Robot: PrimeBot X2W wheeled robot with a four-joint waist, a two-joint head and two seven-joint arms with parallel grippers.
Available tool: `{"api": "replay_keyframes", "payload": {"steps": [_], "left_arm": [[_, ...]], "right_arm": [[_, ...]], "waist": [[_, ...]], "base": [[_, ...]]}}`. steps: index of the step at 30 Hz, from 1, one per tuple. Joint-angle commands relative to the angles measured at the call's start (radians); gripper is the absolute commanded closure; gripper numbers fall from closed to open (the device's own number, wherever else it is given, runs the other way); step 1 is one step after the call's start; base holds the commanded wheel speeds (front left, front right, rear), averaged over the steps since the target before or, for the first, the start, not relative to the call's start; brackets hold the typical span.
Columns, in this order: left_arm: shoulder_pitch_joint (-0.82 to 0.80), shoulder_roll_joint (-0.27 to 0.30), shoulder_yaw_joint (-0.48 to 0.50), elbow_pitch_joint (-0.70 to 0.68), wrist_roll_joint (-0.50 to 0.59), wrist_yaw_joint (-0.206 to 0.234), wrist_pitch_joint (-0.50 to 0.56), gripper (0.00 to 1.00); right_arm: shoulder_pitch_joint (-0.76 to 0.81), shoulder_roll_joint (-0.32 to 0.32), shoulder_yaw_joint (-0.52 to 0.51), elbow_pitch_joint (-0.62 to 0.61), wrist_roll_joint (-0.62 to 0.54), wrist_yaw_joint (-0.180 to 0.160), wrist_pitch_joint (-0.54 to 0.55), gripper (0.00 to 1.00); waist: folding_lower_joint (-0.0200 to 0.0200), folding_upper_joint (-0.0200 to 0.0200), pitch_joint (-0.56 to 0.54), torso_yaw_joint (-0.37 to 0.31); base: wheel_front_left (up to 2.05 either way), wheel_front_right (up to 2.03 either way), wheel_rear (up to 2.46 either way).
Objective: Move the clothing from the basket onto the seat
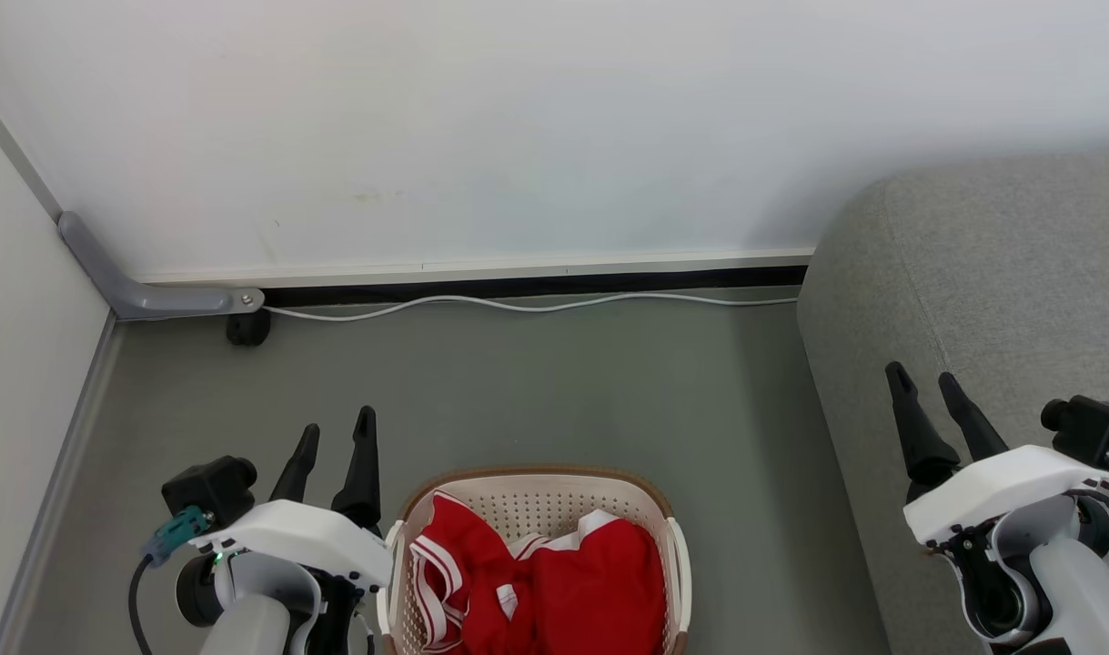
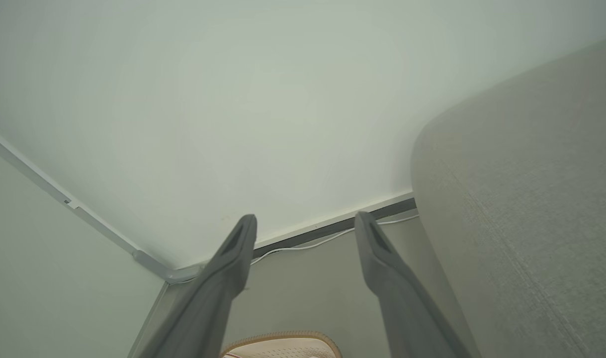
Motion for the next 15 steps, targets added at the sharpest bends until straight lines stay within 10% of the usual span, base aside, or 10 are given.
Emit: {"api": "replay_keyframes", "payload": {"steps": [1, 15], "left_arm": [[-0.061, 0.017, 0.011, -0.014, 0.04, 0.008, -0.017, 0.0], [-0.09, 0.021, -0.005, 0.027, 0.179, 0.033, -0.055, 0.0]], "right_arm": [[-0.051, -0.021, 0.022, -0.016, -0.036, 0.006, -0.022, 0.0], [-0.093, -0.048, 0.07, 0.018, -0.156, 0.007, -0.06, 0.0]], "waist": [[0.0, 0.0, 0.0, 0.001], [0.0, 0.0, 0.001, 0.003]], "base": [[0.0, 0.0, 0.0], [0.0, 0.0, 0.0]]}}
